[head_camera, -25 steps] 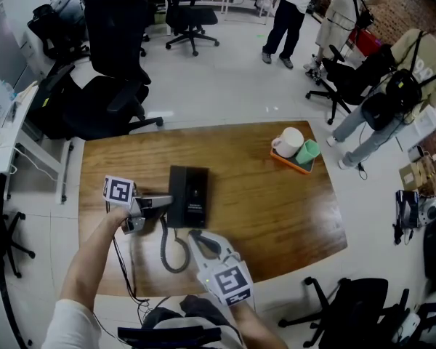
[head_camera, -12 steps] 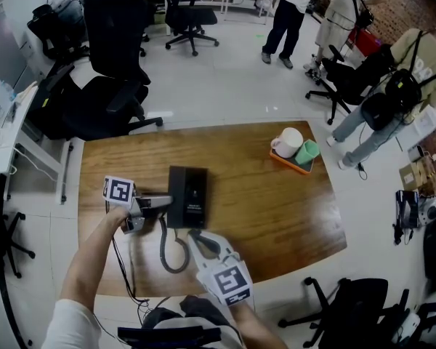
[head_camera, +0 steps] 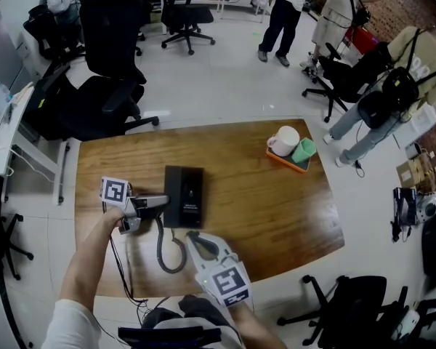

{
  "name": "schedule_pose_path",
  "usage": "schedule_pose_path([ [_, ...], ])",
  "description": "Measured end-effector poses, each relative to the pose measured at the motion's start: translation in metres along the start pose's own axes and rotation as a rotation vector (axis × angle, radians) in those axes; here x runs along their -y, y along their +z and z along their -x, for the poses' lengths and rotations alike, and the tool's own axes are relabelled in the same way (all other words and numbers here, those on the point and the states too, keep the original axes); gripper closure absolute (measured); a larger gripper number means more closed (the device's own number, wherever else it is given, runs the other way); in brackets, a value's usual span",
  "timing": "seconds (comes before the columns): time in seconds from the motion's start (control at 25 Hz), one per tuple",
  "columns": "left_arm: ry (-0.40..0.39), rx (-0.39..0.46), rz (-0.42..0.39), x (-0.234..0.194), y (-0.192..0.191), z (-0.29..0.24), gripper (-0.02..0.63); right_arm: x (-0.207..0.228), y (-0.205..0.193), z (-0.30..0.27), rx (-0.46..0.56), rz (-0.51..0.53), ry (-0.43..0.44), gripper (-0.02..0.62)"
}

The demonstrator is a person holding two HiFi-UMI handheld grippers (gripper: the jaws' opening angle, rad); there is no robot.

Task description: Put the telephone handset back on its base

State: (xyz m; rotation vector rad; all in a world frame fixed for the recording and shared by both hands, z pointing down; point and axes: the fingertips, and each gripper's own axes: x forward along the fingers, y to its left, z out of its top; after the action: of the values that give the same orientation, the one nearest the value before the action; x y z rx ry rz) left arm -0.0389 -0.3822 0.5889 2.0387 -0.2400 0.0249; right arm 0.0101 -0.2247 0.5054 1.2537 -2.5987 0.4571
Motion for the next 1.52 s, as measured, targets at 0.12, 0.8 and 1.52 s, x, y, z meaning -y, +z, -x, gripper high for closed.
schedule_pose_path([
  [0.12,-0.008,0.004,0.005,-0.002,0.0,0.0,0.548,0.0,0.0,0.0,-0.004,-0.002,0.0,0.591],
  [0.8,0.081,0.023,-0.058,-0.011,0.008,0.007,0.514,-0.001,0.004,0.0,0.01,0.011,-0.002,0.591],
  [1.52,0.023,0.172,-0.205,0.089,-0.013,0.025,0.606,-0.03,0.023,0.034,0.083,0.07,-0.039,0.591],
])
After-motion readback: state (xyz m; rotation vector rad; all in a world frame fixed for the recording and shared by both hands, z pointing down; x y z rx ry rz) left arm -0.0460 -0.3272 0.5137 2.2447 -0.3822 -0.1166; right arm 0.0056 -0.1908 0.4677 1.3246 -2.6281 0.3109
